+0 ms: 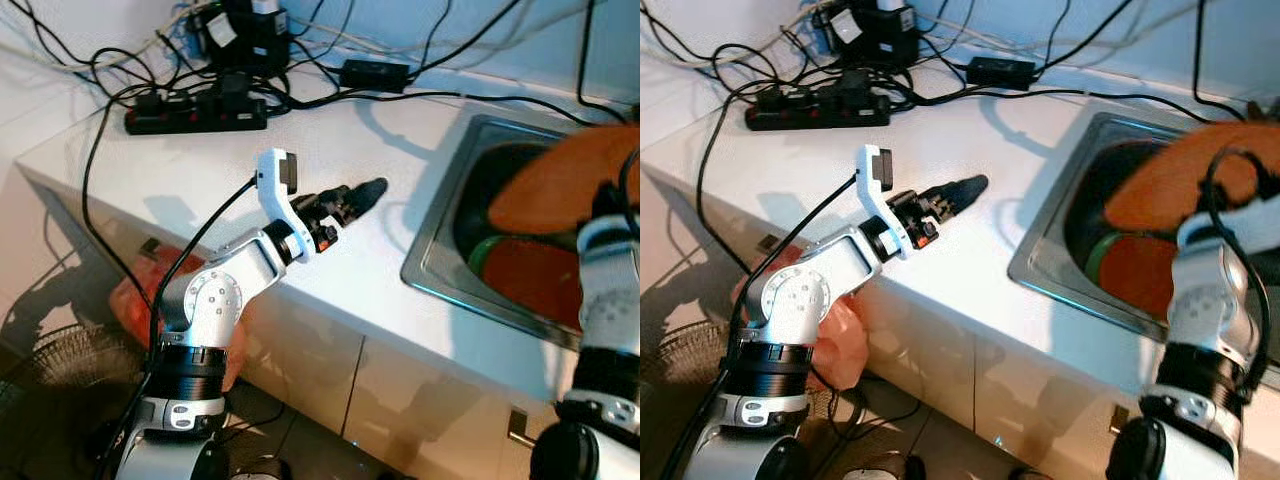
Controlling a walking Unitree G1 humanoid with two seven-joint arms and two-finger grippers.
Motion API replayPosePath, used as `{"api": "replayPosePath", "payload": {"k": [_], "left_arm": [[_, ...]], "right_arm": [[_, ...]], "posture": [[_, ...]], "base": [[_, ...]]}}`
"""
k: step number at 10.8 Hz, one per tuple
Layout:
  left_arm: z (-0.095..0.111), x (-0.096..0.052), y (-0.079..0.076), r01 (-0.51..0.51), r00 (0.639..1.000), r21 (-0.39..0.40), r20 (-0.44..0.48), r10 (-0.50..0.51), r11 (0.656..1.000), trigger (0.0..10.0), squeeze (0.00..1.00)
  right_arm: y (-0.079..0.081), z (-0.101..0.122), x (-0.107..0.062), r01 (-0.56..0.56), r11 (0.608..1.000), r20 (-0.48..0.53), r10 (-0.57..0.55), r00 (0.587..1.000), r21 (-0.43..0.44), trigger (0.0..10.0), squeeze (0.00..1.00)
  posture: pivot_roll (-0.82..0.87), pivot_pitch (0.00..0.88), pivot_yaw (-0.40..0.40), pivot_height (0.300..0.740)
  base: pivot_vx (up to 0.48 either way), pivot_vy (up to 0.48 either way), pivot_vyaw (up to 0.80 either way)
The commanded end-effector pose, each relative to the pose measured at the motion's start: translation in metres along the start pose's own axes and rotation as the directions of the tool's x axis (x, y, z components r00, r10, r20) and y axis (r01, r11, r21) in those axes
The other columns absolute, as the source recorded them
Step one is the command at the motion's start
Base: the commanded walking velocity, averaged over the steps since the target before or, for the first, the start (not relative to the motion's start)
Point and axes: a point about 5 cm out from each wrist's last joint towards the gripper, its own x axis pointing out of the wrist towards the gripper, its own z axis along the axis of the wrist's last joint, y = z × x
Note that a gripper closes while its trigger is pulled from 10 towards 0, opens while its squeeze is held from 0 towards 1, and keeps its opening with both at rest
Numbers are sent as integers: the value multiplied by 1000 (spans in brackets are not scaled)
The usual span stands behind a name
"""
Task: Kitchen organization
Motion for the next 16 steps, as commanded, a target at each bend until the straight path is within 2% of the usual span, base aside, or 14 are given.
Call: {"api": "replayPosePath", "payload": {"k": [1,2,3,4,5,6,7,8,9,10,11,12,16], "left_arm": [[-1,-3,-2,11,1000,42,-20,-11,999,10000,1000],[-2,-3,-2,15,999,59,-30,-13,998,10000,1000],[-5,-3,-1,15,998,103,-60,-9,995,10000,1000],[-7,-4,0,13,998,117,-70,-5,993,10000,1000],[-9,-5,2,10,996,169,-94,6,986,10000,914],[-12,-5,2,17,993,208,-119,8,978,10000,525],[-13,-5,2,24,992,230,-129,6,973,10000,220],[-15,-4,0,32,991,248,-135,2,968,10000,0],[-15,-3,0,34,991,252,-136,0,967,10000,0],[-16,-3,0,36,991,254,-137,-1,967,10000,0],[-17,-2,-1,41,990,264,-143,-3,964,10000,0],[-18,-2,-1,44,989,274,-148,-4,961,10000,0],[-19,-2,0,52,988,289,-156,-6,956,10000,0]], "right_arm": [[-1,16,-3,0,1000,64,1,998,-19,0,0],[-6,13,-5,21,999,54,-18,998,-41,0,0],[-22,-1,-11,81,983,-3,-82,997,-166,0,0],[-26,-5,-13,93,977,-12,-97,995,-193,0,0],[-36,-18,-18,127,948,-53,-149,987,-292,0,0],[-40,-30,-22,137,930,-105,-182,978,-340,157,0],[-40,-37,-24,121,914,-128,-183,975,-387,3216,0],[-37,-47,-27,71,881,-165,-166,972,-467,8235,0],[-37,-50,-28,61,863,-174,-170,970,-501,8863,0],[-37,-52,-29,49,858,-186,-167,968,-512,9961,0],[-38,-58,-31,18,836,-213,-161,964,-548,10000,1000],[-37,-59,-31,1,826,-217,-149,965,-563,10000,1000],[-39,-51,-27,31,738,-149,-177,973,-674,10000,1000]], "posture": [[58,68,34,740],[56,68,34,740],[53,69,35,740],[52,69,35,740],[51,68,37,740],[53,67,38,740],[52,66,40,740],[54,66,36,740],[54,66,36,740],[53,67,34,740],[54,65,30,740],[54,64,31,740],[51,57,27,740]], "base": [[0,0,0],[0,0,0],[0,0,0],[0,0,0],[0,0,0],[0,0,0],[0,0,0],[0,0,0],[0,0,0],[0,0,0],[0,0,0],[0,0,0],[0,0,0]]}}
